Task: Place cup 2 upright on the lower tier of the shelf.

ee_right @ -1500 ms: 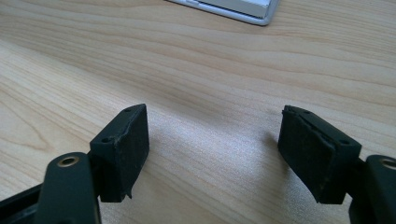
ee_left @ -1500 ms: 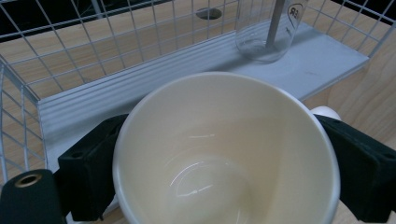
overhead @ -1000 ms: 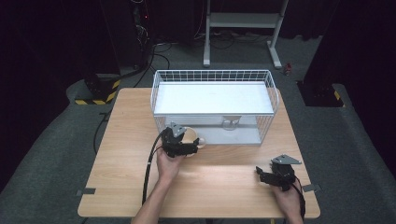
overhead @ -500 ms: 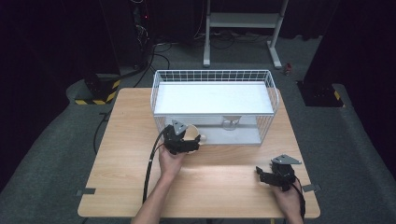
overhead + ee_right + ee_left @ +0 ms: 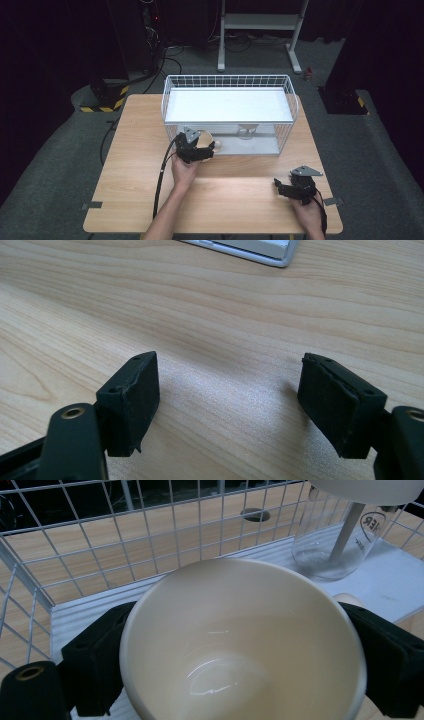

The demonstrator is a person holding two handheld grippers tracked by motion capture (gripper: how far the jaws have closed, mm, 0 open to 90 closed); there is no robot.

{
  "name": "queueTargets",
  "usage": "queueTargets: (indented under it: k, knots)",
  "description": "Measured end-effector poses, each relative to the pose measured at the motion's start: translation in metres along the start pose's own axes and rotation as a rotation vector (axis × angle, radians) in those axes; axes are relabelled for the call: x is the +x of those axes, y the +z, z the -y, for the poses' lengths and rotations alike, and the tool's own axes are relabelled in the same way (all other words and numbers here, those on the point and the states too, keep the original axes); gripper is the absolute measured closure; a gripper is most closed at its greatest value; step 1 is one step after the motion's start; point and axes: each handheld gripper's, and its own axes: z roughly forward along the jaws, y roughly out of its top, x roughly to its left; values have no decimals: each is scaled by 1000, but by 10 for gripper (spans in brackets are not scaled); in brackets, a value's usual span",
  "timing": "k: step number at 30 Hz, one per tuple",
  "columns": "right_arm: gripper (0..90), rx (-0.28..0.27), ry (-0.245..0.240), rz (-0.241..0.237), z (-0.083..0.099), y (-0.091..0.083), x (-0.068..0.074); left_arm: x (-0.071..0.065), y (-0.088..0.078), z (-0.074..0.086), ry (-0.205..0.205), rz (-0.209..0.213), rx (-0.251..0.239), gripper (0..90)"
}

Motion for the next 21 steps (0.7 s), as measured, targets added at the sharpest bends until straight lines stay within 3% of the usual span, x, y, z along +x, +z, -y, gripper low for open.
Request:
queueTargets:
  k: [21]
  knots:
    - [249, 0, 0, 0, 0, 0, 0, -1, 7, 2, 18, -45, 0, 84]
